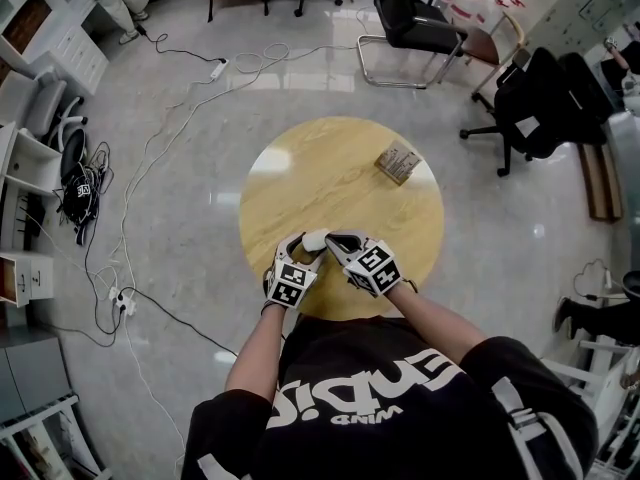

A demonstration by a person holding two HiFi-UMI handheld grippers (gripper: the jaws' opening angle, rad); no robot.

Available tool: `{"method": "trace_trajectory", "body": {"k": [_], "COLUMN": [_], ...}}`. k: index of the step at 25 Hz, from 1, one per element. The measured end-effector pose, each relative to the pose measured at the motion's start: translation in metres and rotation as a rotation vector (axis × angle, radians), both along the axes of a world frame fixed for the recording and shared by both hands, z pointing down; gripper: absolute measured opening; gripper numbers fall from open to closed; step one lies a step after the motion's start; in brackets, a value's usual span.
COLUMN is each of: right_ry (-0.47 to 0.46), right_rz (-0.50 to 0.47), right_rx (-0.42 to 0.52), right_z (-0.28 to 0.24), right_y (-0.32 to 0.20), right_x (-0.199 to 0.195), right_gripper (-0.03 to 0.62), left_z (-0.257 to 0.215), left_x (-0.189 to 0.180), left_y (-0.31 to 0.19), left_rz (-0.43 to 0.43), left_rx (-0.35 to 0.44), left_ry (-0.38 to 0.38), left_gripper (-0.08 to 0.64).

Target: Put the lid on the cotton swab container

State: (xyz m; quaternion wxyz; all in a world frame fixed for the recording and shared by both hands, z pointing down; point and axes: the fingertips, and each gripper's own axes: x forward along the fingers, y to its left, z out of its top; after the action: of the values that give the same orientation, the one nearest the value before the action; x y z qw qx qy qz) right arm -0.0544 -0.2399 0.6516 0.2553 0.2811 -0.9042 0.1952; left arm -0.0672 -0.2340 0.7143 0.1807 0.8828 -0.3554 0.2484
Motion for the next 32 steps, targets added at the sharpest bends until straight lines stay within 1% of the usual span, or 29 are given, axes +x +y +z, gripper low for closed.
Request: {"method": "trace_trajectory", "body": {"k": [5,15,21,27,30,32], "right_ry": [0.005,0.061,0.037,0.041,0.051,0.043], "right_rz": [-0.012,-0.061,-0.049,-0.058,-0.057,-0.05], "right_rx": [0.019,0.076,0.056,0.057,0.057,0.065], "right_z": [0.002,0.002,0.002,0.002,0.0,-0.005], "right_y": [0.002,0.004,0.004,0.006,0.005,0.003], "right_x": [0.0,-0.002,-0.003,-0.002,-0.004,-0.003], "right_gripper": [0.002,0.002,0.002,0.003,0.003,0.003], "left_z": [0.001,0.001,0.003,0.001,-0.012,-0.019], "left_x": [0.0,0.001,-0.001,0.0,-0.004,-0.005], "left_y": [0.001,-0.001,0.0,0.002,0.002,0.002], "left_rz": [0.0,-0.016,-0.029,-0.035,-0.049,-0.053], "left_rx": [0.002,-0.005,-0.016,-0.016,-0.021,-0.011], "left_ry": [0.0,0.005,0.003,0.0,-0.001,0.004], "left_gripper": [0.275,0.275,0.275,0.275,0.275,0.276]}}
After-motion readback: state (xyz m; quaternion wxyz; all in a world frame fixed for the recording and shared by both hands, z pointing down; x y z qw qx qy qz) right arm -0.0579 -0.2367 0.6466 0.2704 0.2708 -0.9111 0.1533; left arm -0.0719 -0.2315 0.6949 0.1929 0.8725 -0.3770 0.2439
